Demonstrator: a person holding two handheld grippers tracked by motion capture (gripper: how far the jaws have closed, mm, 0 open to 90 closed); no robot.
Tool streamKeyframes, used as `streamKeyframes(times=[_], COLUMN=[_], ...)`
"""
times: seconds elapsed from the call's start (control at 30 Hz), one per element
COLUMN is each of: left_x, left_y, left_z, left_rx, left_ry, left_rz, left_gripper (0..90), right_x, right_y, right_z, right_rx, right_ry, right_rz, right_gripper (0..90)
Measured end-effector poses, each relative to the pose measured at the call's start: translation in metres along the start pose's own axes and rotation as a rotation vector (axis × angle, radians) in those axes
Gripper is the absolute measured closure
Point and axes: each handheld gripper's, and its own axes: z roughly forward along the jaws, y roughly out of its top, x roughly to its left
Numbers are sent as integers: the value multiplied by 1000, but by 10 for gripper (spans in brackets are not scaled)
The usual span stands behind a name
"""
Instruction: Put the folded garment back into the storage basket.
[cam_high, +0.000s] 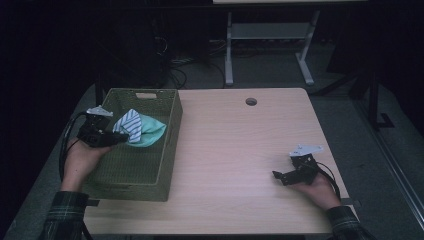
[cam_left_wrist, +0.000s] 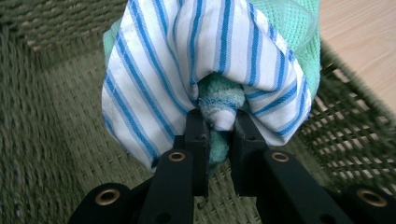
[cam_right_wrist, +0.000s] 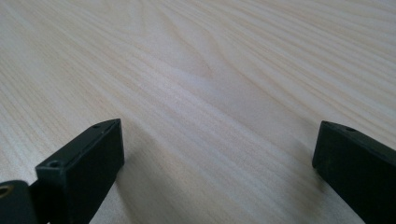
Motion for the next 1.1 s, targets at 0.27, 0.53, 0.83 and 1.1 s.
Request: streamKeyframes(times=[0.27,0.53,0.83,1.1], left_x=[5,5,6,9], left_y=[-10,-21,-30,-35], left_z=[18,40,61,72], left_rx=[43,93,164,210], left_ry=[25,32,54,32], left_rz=[-15,-10,11,-21], left_gripper=[789,787,781,765], right_x=[0,0,0,0], right_y=[0,0,0,0], right_z=[0,0,0,0], right_rx=[1,1,1,0], right_ry=[0,0,0,0], right_rz=[0,1,0,0], right_gripper=[17,17,17,17])
